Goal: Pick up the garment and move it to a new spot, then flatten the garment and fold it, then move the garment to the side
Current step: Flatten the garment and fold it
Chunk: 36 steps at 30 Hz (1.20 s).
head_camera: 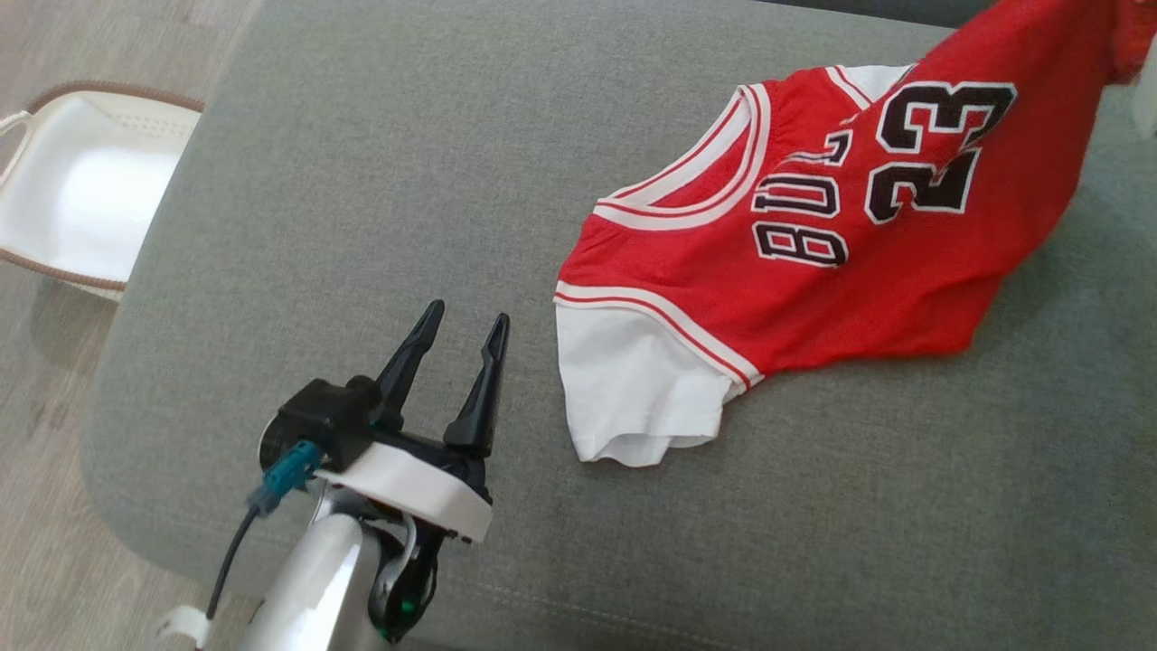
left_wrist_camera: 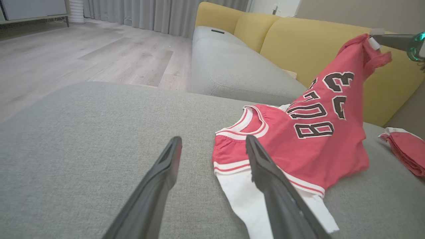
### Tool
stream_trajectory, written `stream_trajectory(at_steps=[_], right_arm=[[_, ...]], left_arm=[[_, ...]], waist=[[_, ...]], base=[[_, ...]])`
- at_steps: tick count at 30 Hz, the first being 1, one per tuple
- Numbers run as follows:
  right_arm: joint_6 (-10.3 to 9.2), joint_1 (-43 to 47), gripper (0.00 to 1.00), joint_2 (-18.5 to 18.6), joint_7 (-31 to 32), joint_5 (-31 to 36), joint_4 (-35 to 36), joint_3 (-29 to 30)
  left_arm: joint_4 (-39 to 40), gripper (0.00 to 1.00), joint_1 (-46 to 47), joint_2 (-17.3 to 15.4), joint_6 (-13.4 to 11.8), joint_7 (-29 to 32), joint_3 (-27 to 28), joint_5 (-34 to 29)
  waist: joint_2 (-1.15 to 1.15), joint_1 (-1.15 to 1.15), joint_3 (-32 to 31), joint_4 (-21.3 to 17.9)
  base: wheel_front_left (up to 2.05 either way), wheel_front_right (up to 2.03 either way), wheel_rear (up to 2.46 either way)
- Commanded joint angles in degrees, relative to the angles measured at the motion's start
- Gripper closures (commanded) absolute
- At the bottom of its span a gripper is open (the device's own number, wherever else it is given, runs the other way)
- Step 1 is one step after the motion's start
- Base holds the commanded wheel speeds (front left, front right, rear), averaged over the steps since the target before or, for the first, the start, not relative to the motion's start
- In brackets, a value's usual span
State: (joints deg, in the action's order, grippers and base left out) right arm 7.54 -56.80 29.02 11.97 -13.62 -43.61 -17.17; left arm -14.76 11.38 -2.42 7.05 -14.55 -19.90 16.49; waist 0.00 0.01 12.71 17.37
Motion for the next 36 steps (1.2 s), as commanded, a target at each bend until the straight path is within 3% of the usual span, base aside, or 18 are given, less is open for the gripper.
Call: stream_trajectory(at_steps=[1, 7, 13, 24, 31, 36], right_arm=[[-0.05, -1.55, 0.0, -0.51, -1.68, 0.6, 0.34, 0.25], [-0.05, -1.1, 0.0, -3.94, -9.8, 1.62, -6.29, 0.3], [-0.05, 5.93, 0.0, -7.68, -17.9, -1.18, -6.24, 0.07], [-0.05, 26.31, 0.0, -15.29, -23.8, -6.73, 3.48, 5.36], [-0.05, 38.48, 0.0, -22.62, -23.96, -4.05, 11.19, 11.45], [-0.05, 43.1, 0.0, -25.38, -22.92, -2.11, 15.74, 13.38]], left_arm=[[1.94, 0.0, 2.55, -0.45, -0.01, -0.45, 1.35, 0.4], [1.66, 0.0, 2.0, -0.45, -0.26, -0.45, 1.8, 0.01], [1.66, 0.0, 0.72, -0.45, -0.3, -0.45, 3.28, -1.0], [2.62, 0.0, -1.67, -0.45, -0.27, -0.45, 4.83, -2.21], [2.98, 0.0, -2.37, -0.45, -0.11, -0.45, 5.61, -2.83], [3.14, 0.0, -2.43, -0.45, 0.0, -0.45, 5.34, -2.88]], waist=[[0.0, -0.01, -0.14, 0.0], [0.0, -0.01, -1.94, -1.62], [0.0, -0.01, -4.64, -5.51], [0.0, -0.01, -7.52, -11.67], [0.0, -0.01, -7.79, -14.12], [0.0, -0.01, -7.51, -14.61]], base=[[0.0, 0.0, 0.0], [0.0, 0.0, 0.0], [0.0, 0.0, 0.0], [0.0, 0.0, 0.0], [0.0, 0.0, 0.0], [0.0, 0.0, 0.0]])
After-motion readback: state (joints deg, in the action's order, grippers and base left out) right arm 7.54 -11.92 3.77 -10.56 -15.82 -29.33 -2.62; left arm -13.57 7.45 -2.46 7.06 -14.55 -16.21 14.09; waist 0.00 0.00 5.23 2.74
